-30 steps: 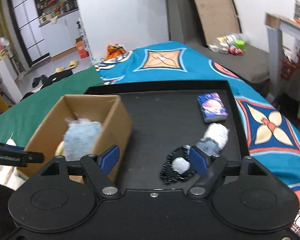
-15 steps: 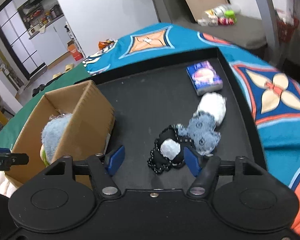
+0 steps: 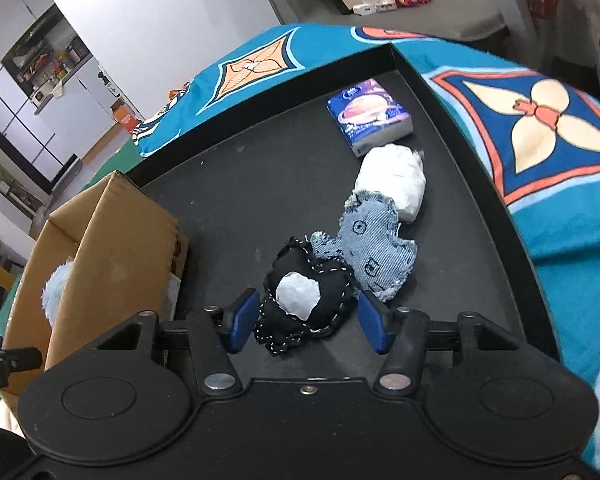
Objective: Organize soft objects
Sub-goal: 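Move the right gripper to the black-and-white plush and grasp it, then carry the black-and-white plush with the right gripper into the box and release, then move the right gripper to the blue denim plush and grasp it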
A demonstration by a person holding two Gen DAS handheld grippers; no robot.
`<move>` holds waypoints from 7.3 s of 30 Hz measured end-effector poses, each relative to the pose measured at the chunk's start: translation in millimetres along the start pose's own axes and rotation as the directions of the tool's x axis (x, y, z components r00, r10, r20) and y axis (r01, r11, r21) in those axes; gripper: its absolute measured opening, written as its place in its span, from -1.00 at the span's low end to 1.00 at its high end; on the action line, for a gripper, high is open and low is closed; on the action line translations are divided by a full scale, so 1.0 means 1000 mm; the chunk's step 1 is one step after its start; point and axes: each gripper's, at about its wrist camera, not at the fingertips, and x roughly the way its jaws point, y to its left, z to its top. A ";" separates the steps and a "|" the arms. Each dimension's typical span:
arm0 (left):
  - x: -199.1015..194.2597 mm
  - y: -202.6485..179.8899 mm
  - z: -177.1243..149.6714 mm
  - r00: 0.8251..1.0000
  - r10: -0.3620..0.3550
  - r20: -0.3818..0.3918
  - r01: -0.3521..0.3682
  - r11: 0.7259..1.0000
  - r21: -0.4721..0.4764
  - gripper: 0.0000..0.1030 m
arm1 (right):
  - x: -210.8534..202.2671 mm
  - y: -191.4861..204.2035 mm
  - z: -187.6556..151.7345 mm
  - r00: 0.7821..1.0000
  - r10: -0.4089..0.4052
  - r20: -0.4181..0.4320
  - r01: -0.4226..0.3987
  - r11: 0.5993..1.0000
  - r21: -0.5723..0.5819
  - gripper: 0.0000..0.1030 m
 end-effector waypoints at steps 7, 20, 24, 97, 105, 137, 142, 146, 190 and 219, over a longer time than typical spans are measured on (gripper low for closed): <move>0.001 -0.003 0.000 1.000 0.022 -0.004 -0.022 1.000 0.015 0.23 | 0.009 -0.003 0.001 1.000 0.031 0.001 -0.032 0.999 0.016 0.05; -0.005 -0.001 -0.004 1.000 0.016 0.023 -0.017 1.000 0.002 0.23 | 0.006 0.008 -0.001 1.000 -0.006 -0.006 0.005 0.997 -0.073 -0.53; -0.009 0.001 -0.005 0.999 0.012 0.033 -0.011 1.000 -0.004 0.23 | -0.003 0.005 0.001 1.000 0.002 -0.001 -0.002 0.999 -0.046 -0.67; 0.005 0.089 -0.039 0.932 -0.338 0.129 0.361 0.897 -0.254 -0.84 | -0.070 0.204 -0.017 0.997 0.064 0.035 -0.046 0.925 -0.376 -0.74; 0.004 0.093 -0.041 0.930 -0.341 0.139 0.367 0.893 -0.259 -0.85 | -0.064 0.220 -0.025 0.990 0.136 -0.027 -0.137 0.921 -0.365 -0.61; -0.024 0.059 -0.033 0.970 -0.203 0.132 0.222 0.963 -0.154 -0.03 | -0.092 0.107 0.012 0.997 0.054 0.062 -0.030 0.939 -0.342 0.23; -0.028 0.052 -0.031 0.979 -0.158 0.127 0.174 0.976 -0.132 0.02 | -0.093 0.092 0.021 0.995 0.067 0.077 -0.037 0.939 -0.341 0.45; -0.030 0.048 -0.029 0.984 -0.133 0.119 0.148 0.981 -0.127 0.04 | -0.092 0.082 0.031 0.993 0.081 0.091 -0.044 0.937 -0.346 0.51; -0.024 -0.014 -0.001 0.987 0.159 -0.020 -0.159 0.987 0.018 0.17 | 0.006 -0.037 0.039 0.995 0.098 -0.013 -0.099 0.993 -0.065 0.10; -0.041 0.014 -0.017 0.997 0.065 0.046 -0.061 0.995 -0.085 0.17 | -0.030 -0.033 0.035 0.994 0.092 0.052 -0.089 0.994 -0.068 -1.00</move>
